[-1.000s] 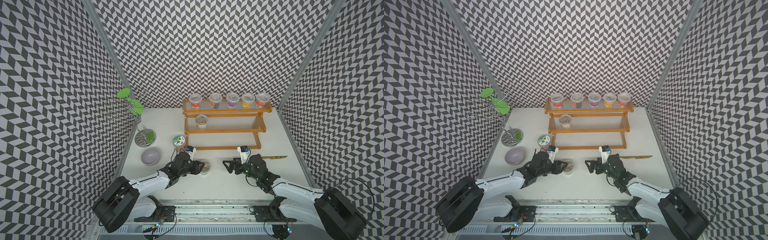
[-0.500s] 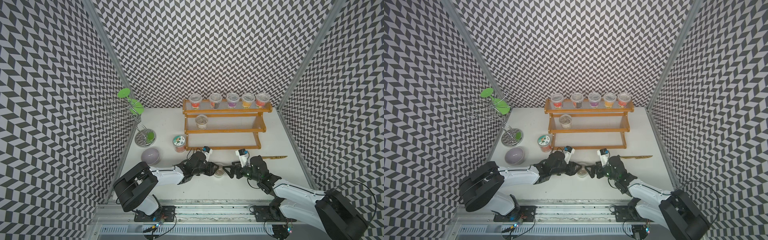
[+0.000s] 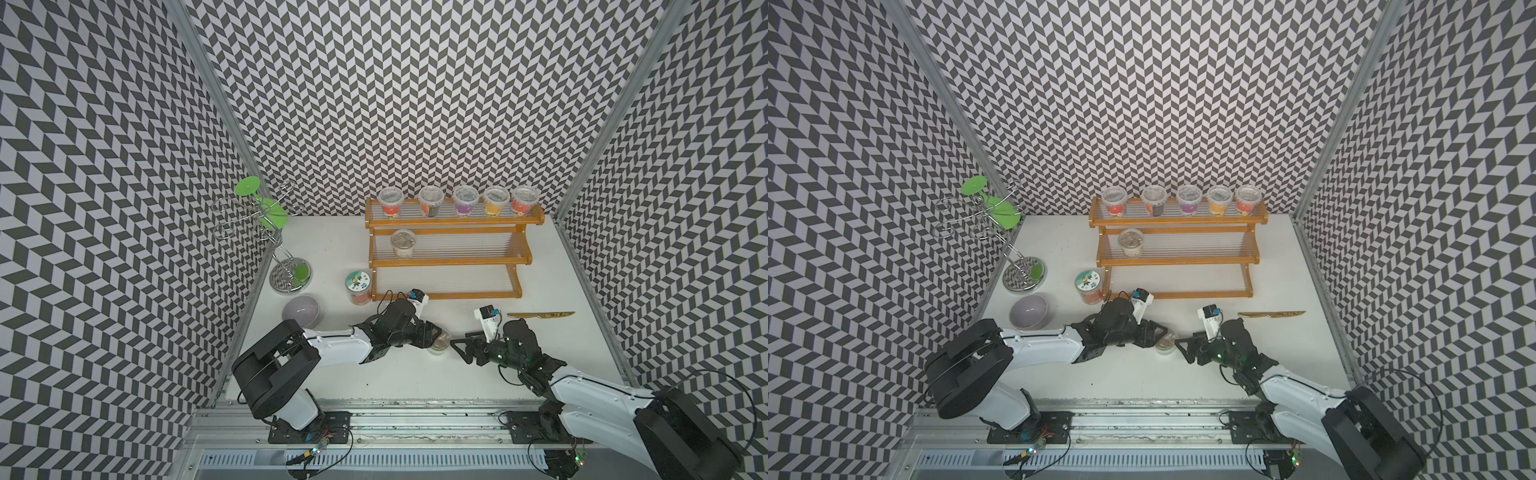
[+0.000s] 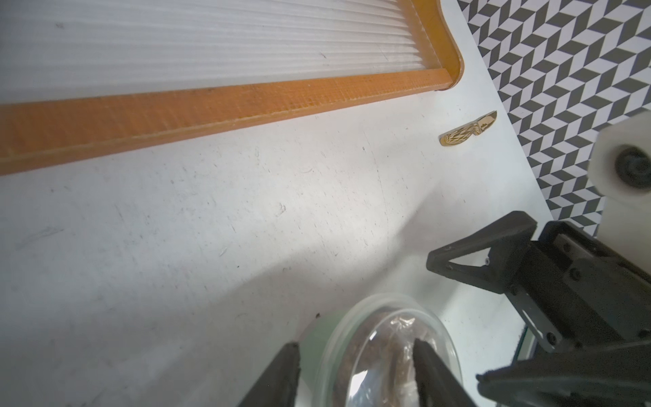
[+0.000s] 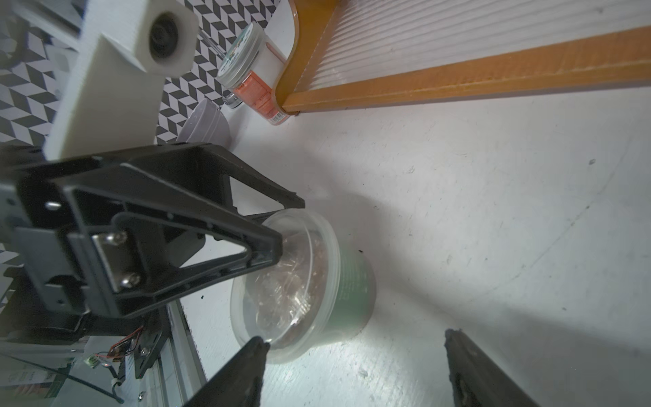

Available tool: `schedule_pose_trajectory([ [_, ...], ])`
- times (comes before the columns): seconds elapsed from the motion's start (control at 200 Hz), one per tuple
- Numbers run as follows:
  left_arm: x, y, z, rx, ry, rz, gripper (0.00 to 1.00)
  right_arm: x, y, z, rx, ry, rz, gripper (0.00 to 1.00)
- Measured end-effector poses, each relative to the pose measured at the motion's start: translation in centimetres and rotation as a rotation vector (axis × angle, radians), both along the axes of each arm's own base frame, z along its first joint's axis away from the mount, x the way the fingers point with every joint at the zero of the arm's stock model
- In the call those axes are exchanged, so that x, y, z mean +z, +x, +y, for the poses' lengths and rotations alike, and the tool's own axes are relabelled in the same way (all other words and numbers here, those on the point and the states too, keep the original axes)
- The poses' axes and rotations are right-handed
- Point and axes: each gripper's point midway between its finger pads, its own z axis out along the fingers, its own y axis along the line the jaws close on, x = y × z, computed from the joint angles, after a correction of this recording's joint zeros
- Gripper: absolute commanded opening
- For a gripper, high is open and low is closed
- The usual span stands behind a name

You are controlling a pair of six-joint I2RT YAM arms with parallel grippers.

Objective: Place the seed container on the shelf
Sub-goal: Move the seed jar to the center of the board.

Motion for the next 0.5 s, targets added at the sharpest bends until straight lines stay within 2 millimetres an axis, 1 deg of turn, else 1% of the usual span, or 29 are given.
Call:
schedule_pose_trajectory([
  [0.085, 0.3, 0.1, 0.4, -0.011, 0.026, -0.046, 0.77, 0.3, 0.8, -0.7, -0.068, 0.000, -0.005, 0.83],
  [0.185, 1.1, 0.0, 1.0, -0.027, 0.048, -0.132, 0.82, 0.9, 1.5, -1.4, -0.141, 0.017, -0.017, 0.86],
  [0.26, 1.8, -0.2, 1.7, -0.033, 0.054, -0.197, 0.83, 1.3, 1.7, -1.7, -0.172, 0.033, -0.027, 0.86],
  [0.36, 2.6, -0.4, 2.3, -0.035, 0.052, -0.271, 0.85, 1.3, 1.6, -1.8, -0.170, 0.040, -0.027, 0.85],
  [0.496, 3.8, -0.7, 3.2, -0.018, 0.029, -0.348, 0.86, 1.6, 0.5, -0.4, -0.057, 0.051, -0.030, 0.84],
])
